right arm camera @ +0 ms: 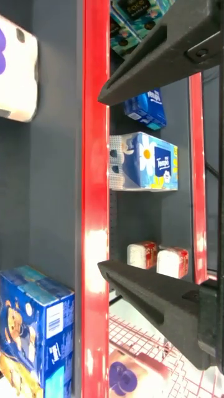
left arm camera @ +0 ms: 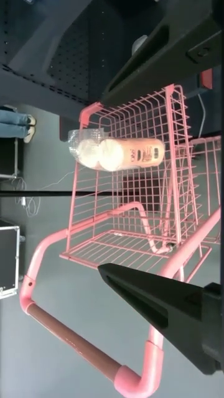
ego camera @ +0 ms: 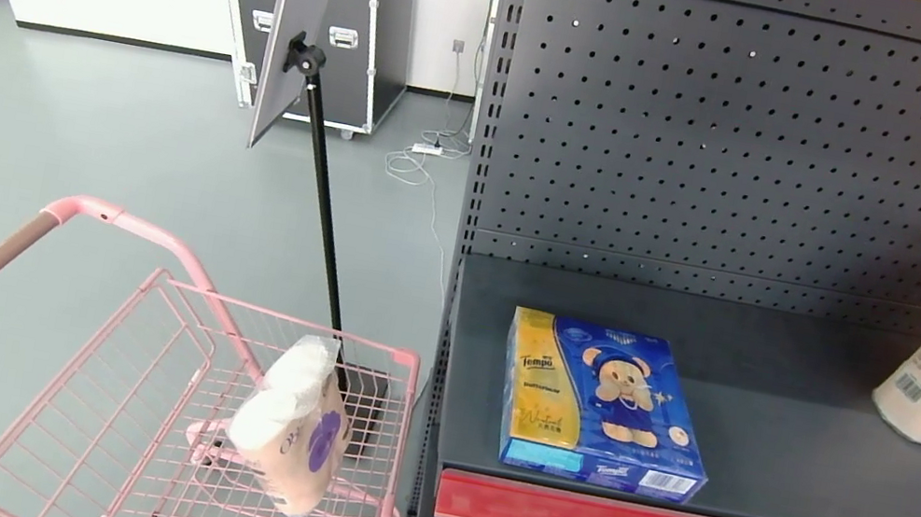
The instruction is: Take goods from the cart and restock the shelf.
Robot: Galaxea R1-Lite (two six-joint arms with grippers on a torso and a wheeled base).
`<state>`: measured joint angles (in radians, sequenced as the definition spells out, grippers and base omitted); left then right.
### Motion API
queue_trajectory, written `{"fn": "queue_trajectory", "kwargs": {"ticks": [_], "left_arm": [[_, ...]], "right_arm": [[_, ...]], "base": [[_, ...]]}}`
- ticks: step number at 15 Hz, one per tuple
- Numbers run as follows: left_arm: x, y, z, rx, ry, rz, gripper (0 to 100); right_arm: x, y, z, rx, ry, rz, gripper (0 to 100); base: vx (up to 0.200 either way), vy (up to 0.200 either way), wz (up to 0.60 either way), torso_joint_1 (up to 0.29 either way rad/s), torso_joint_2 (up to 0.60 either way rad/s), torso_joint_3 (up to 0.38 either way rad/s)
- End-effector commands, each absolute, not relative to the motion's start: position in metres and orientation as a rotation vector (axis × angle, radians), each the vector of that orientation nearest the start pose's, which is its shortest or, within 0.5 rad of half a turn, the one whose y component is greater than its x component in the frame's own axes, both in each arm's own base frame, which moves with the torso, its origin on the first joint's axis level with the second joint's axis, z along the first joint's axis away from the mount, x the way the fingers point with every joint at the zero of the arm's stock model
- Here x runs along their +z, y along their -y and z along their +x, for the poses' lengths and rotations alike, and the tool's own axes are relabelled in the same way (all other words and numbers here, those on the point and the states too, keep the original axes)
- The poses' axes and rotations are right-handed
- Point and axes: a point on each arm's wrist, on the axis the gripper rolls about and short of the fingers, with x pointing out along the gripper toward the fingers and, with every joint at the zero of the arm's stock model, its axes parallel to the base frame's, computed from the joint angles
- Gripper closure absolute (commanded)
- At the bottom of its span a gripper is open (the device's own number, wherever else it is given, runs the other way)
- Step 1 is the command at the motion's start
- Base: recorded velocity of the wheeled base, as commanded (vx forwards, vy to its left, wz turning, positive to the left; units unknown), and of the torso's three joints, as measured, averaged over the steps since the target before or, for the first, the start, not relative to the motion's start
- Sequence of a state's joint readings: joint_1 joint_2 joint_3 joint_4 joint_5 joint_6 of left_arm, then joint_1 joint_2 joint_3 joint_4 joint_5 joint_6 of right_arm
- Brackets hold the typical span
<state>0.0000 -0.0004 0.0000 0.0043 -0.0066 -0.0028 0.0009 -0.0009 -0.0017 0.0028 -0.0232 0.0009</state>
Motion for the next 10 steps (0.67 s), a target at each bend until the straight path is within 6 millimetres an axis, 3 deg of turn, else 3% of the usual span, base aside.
{"fn": "queue_trajectory", "kwargs": {"ticks": [1, 10], "left_arm": [[0.075, 0.0002, -0.0228, -0.008, -0.005, -0.003, 0], [0.075, 0.0002, -0.0228, -0.008, -0.005, -0.002, 0]], "right_arm": [[0.0756, 0.0006, -0.0229, -0.021, -0.002, 0.0, 0], [0.0756, 0.0006, -0.0229, -0.023, -0.001, 0.003, 0]], "base": [[0.0, 0.0, 0.0, -0.134, 0.31, 0.168], [0.0, 0.0, 0.0, -0.137, 0.35, 0.205]]}}
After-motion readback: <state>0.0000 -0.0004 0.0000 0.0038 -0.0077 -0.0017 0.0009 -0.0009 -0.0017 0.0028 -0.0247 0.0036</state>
